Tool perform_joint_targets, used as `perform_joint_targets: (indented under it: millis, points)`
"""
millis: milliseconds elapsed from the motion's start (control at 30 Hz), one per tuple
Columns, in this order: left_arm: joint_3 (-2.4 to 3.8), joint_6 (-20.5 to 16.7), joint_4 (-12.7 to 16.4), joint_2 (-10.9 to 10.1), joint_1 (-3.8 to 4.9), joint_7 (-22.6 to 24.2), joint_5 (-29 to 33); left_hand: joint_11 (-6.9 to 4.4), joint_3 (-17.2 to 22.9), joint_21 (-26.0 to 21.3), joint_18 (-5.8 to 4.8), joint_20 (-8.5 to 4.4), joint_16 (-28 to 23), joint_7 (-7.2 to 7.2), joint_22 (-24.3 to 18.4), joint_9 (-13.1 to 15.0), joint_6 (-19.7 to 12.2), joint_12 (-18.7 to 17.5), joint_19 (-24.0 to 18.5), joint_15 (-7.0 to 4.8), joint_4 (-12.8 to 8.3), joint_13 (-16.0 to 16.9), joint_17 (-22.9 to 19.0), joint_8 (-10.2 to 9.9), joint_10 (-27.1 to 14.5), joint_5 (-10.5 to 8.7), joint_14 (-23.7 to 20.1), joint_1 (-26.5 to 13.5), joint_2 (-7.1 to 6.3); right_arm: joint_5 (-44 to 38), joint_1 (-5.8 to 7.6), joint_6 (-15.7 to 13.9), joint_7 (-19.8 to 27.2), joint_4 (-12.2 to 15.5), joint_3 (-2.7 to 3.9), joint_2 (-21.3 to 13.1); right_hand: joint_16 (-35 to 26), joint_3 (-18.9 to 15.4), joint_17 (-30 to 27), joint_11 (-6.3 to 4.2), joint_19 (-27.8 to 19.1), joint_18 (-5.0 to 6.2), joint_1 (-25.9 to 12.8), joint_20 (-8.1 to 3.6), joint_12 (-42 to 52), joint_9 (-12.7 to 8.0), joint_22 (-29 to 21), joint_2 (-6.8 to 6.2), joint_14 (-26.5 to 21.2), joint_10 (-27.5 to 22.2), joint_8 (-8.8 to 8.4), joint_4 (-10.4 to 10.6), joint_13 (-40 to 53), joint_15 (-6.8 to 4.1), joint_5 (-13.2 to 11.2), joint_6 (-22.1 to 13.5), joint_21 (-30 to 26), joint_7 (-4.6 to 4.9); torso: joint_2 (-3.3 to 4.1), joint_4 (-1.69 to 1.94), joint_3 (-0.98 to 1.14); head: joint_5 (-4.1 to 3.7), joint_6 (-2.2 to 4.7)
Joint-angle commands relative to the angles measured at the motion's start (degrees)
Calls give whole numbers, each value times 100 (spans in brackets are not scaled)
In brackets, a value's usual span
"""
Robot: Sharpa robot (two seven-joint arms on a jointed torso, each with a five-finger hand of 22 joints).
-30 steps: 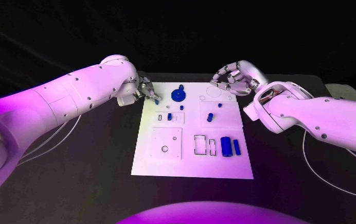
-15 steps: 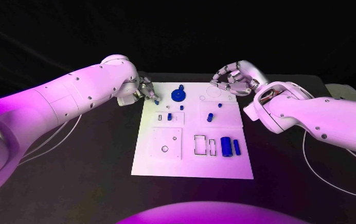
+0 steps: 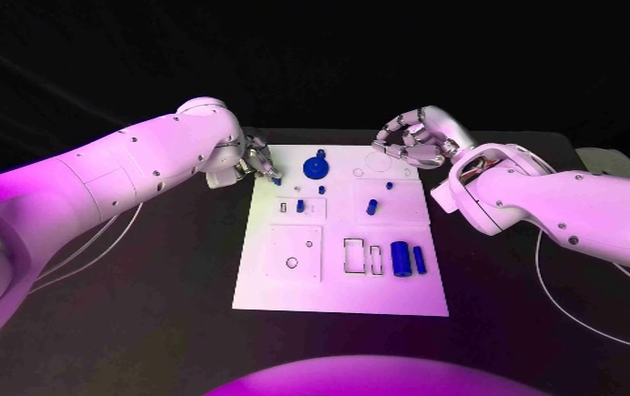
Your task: Assemble the parts on the task board
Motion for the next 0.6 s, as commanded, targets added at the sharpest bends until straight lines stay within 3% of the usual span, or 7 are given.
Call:
perform_joint_targets:
  millis: [33,200,600]
  points:
    - [2,-79,69,-46,-1,107,243,-23,1175,39,-39,-15,-2,18,26,158,58,56,41,-15,-1103,52,1162,33,97,52,499,-124,-70,-22,-3,-5,65,6,1,1,-16,20,1265,-11,600,-40,-66,-49,-5,7,1508,4,548,7,23,0,499,-29,19,-28,25,2,-9,9,3,19,2]
    - [4,-280,355,-246,3,105,498,-47,1320,36,-35,-31,-10,-6,16,181,126,117,38,-36,-1200,120,1145,53,202,150,496,-235,-143,-17,-3,-14,69,5,1,-7,-17,23,1264,-11,600,-40,-67,-50,-1,8,1508,4,547,10,24,0,502,-30,24,-27,25,1,-17,9,9,48,4]
    - [37,-757,1616,-1044,18,302,522,-83,1449,53,-41,-58,2,-41,51,203,227,170,55,-68,-1327,179,1164,68,329,290,503,-353,-273,-3,-3,-22,67,12,1,-40,-19,27,1260,-12,600,-40,-69,-50,0,9,1508,5,546,10,26,1,502,-30,34,-26,25,1,-69,47,28,67,-12]
